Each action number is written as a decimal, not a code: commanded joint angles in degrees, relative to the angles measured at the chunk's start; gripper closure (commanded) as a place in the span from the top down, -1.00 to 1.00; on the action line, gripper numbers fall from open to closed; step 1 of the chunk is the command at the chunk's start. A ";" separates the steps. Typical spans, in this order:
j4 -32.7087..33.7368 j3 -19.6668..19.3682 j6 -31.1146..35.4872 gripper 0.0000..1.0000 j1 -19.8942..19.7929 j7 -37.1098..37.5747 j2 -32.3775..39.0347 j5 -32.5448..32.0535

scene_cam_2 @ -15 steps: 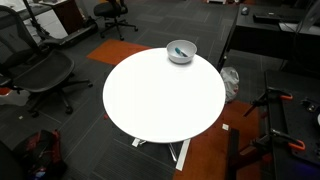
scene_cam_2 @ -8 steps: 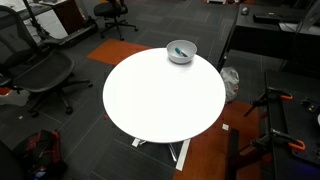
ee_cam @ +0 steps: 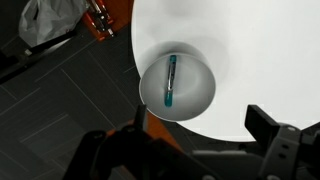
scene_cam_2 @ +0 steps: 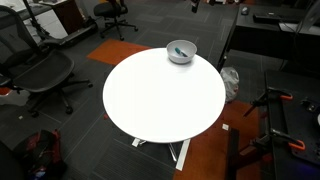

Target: Place the marker on the table

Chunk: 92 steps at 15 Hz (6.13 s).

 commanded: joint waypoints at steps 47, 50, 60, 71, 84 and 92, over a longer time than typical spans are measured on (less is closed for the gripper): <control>23.28 -0.16 6.14 1.00 -6.21 -10.97 35.84 15.23; 24.40 0.03 6.15 1.00 -6.19 -10.87 37.28 15.18; 29.28 -0.07 7.31 1.00 -6.12 -10.77 43.18 14.43; 36.20 -0.12 6.68 -0.15 -7.43 -11.01 49.30 14.27; 33.55 -0.31 6.27 -0.90 -5.98 -9.71 45.67 13.84; 27.51 -2.03 8.22 -0.90 -1.86 -8.37 37.05 11.73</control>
